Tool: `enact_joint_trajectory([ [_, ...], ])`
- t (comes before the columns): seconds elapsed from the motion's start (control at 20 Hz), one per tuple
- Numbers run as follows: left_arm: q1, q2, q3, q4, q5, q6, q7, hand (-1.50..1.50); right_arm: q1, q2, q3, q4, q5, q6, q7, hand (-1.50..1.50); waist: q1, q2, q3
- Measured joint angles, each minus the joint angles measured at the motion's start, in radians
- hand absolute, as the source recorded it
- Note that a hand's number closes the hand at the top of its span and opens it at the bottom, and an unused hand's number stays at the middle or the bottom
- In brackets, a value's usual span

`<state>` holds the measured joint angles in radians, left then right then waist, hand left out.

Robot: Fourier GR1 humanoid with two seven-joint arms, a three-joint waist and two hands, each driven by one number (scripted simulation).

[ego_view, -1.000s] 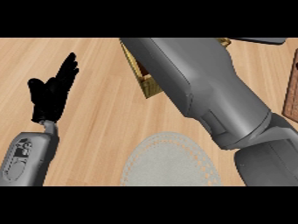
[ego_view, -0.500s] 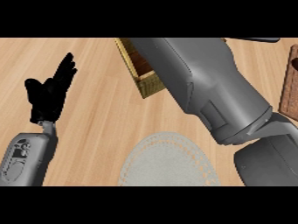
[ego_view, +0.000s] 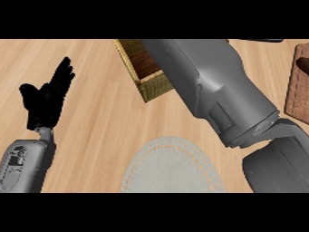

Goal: Pick the squash from the placemat and place it in the basket

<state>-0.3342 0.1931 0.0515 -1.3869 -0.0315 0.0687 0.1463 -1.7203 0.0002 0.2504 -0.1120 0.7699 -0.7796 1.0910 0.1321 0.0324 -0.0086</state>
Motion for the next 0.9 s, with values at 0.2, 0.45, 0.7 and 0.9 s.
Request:
enact_joint_trajectory([
  [0.2,0.002,-0.006,-0.005,-0.002,-0.003,0.004,0.003,0.00,-0.022,0.000,0.095,0.071,0.086,0.146,-0.039,1.50,-0.003,-0.002,0.000],
  [0.45,0.014,-0.004,-0.003,-0.015,-0.002,0.003,0.006,0.00,-0.056,0.000,0.156,0.102,0.144,0.309,-0.078,1.50,-0.004,-0.002,0.002],
  [0.7,0.012,-0.005,-0.001,-0.026,-0.005,0.010,0.014,0.00,-0.068,-0.001,0.172,0.102,0.163,0.377,-0.084,1.50,-0.011,0.000,0.003],
  [0.9,0.009,-0.005,0.000,-0.030,-0.006,0.013,0.026,0.00,-0.074,-0.002,0.159,0.110,0.151,0.435,-0.080,1.50,-0.016,0.003,0.004],
])
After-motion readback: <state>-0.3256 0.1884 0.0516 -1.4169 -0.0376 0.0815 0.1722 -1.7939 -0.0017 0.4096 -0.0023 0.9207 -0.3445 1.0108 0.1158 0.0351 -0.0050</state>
